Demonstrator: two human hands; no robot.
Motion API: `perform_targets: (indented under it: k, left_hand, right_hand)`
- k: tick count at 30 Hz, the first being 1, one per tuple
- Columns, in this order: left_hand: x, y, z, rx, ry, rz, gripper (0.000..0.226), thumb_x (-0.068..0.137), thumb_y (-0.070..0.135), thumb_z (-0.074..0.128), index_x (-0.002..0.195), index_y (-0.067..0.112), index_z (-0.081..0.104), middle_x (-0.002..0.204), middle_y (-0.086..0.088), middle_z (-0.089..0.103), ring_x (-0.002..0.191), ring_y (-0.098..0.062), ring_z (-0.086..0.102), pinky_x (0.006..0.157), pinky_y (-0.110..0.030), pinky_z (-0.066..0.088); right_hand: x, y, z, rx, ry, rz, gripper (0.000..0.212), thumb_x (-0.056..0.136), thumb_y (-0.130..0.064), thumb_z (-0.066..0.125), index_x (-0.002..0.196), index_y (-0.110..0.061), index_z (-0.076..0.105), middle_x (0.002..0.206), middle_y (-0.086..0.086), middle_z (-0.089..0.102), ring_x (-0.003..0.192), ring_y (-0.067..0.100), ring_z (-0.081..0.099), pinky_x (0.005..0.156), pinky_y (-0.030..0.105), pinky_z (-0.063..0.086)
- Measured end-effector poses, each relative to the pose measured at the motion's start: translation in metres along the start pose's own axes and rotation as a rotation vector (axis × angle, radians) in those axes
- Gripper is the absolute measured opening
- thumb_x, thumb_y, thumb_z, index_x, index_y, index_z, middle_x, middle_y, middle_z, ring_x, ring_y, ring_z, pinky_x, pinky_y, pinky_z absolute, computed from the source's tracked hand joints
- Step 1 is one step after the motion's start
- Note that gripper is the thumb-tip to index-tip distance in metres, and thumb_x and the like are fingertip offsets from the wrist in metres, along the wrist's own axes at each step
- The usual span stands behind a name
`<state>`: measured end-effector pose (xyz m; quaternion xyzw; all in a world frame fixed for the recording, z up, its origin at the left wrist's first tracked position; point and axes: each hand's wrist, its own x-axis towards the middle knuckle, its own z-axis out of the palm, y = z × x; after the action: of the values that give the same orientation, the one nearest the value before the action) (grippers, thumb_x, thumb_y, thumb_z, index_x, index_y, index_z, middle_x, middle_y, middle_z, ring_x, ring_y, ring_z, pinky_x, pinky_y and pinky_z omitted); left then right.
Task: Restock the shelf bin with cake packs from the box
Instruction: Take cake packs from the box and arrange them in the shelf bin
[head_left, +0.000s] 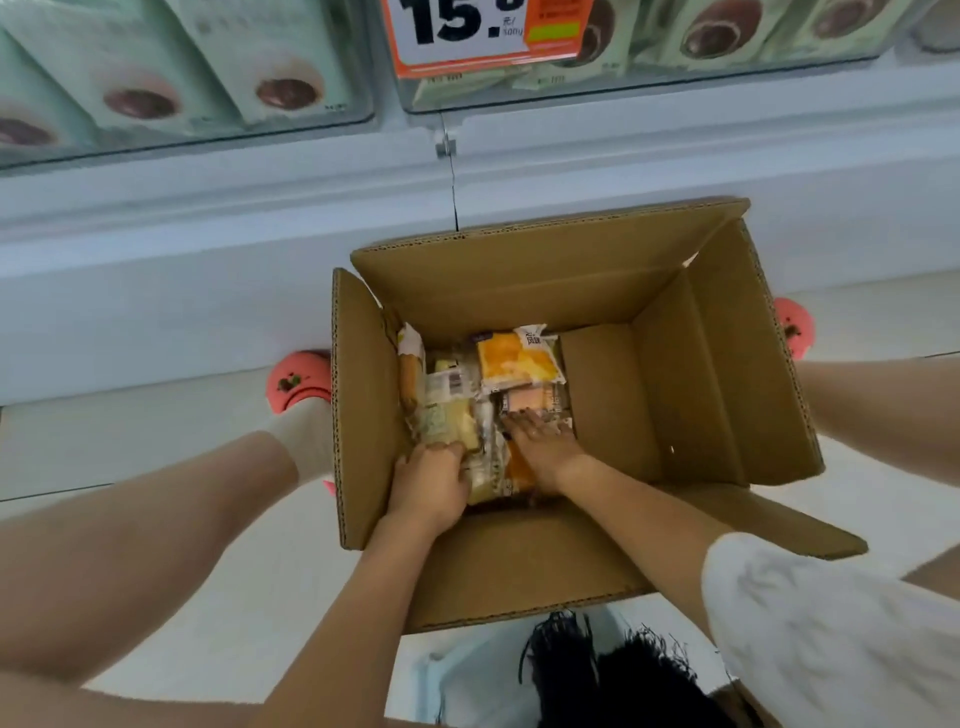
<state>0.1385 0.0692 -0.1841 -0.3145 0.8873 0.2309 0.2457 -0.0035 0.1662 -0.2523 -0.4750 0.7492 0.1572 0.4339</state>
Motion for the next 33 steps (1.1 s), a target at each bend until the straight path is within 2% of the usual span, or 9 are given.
perform_targets:
  k: [5,13,15,18,21,23,26,28,33]
  left_hand:
    - [0.001,-0.005,0.003,0.023,0.001,-0.007,0.028,0.096,0.025,0.040,0.119,0.019,0.055,0.117,-0.005,0.059,0.111,-0.025,0.049,0.090,-0.035,0.038]
    - [0.000,-0.003,0.011,-0.062,-0.038,-0.055,0.029,0.095,0.024,0.044,0.120,0.019,0.058,0.119,-0.006,0.059,0.115,-0.025,0.048,0.095,-0.034,0.040]
    - [0.002,-0.001,0.010,-0.306,-0.043,-0.141,0.025,0.094,0.021,0.050,0.116,0.016,0.062,0.115,-0.007,0.062,0.106,-0.024,0.054,0.089,-0.033,0.047]
    - [0.004,0.011,-0.003,-0.886,-0.053,-0.361,0.027,0.095,0.024,0.054,0.119,0.013,0.059,0.118,-0.005,0.061,0.097,-0.017,0.055,0.081,-0.028,0.044]
    - [0.000,0.021,-0.020,-1.472,-0.286,-0.626,0.045,0.093,0.045,0.051,0.122,0.010,0.055,0.116,-0.007,0.058,0.103,-0.023,0.054,0.090,-0.034,0.045]
    - [-0.004,0.025,-0.029,-1.719,-0.457,-0.571,0.053,0.090,0.052,0.053,0.122,0.010,0.056,0.120,-0.015,0.059,0.110,-0.033,0.056,0.098,-0.045,0.046]
    - [-0.007,0.035,-0.045,-1.965,-0.332,-0.347,0.039,0.094,0.034,0.052,0.127,0.013,0.055,0.117,-0.014,0.066,0.104,-0.027,0.065,0.081,-0.038,0.058]
    - [-0.011,0.041,-0.056,-1.936,-0.221,-0.221,0.033,0.095,0.024,0.053,0.125,0.013,0.054,0.114,-0.010,0.068,0.098,-0.022,0.068,0.076,-0.033,0.059]
    - [-0.026,0.052,-0.064,-1.745,-0.015,-0.149,0.023,0.091,0.017,0.059,0.114,0.015,0.059,0.110,-0.012,0.070,0.091,-0.021,0.071,0.064,-0.028,0.060]
  right_hand:
    - [0.012,-0.010,0.014,-0.100,-0.007,0.044,0.106,0.084,-0.027,0.067,0.149,-0.013,-0.017,0.158,0.008,-0.013,0.145,0.026,-0.017,0.114,0.055,0.000]
    - [0.005,-0.004,0.021,-0.004,0.153,-0.029,0.105,0.077,-0.033,0.073,0.150,-0.014,-0.001,0.152,0.013,0.019,0.141,0.032,0.019,0.112,0.059,0.015]
    - [-0.005,0.001,0.011,0.236,0.234,-0.072,0.105,0.072,-0.036,0.076,0.149,-0.017,0.007,0.148,0.010,0.027,0.137,0.031,0.028,0.111,0.054,0.026]
    - [-0.037,0.004,-0.023,0.860,0.321,-0.050,0.095,0.071,-0.028,0.079,0.144,-0.020,0.019,0.133,0.001,0.043,0.122,0.020,0.046,0.098,0.034,0.044]
    - [-0.075,0.010,-0.063,1.667,0.120,-0.148,0.069,0.079,-0.012,0.070,0.139,-0.014,0.035,0.125,0.004,0.055,0.111,0.019,0.056,0.091,0.032,0.049]
    - [-0.095,0.013,-0.077,2.021,-0.060,-0.369,0.054,0.075,-0.006,0.060,0.127,-0.009,0.047,0.119,0.010,0.060,0.109,0.023,0.059,0.088,0.034,0.052]
    - [-0.112,0.016,-0.082,2.131,-0.087,-0.566,0.062,0.065,-0.007,0.064,0.126,-0.011,0.051,0.124,0.011,0.059,0.116,0.028,0.056,0.095,0.041,0.046]
    - [-0.119,0.017,-0.080,2.195,-0.020,-0.598,0.060,0.071,-0.015,0.066,0.129,-0.014,0.050,0.129,0.010,0.058,0.119,0.028,0.055,0.093,0.042,0.048]
    - [-0.131,0.014,-0.081,2.228,0.275,-0.370,0.042,0.094,-0.036,0.048,0.130,-0.015,0.053,0.127,0.010,0.062,0.116,0.025,0.060,0.093,0.043,0.050]
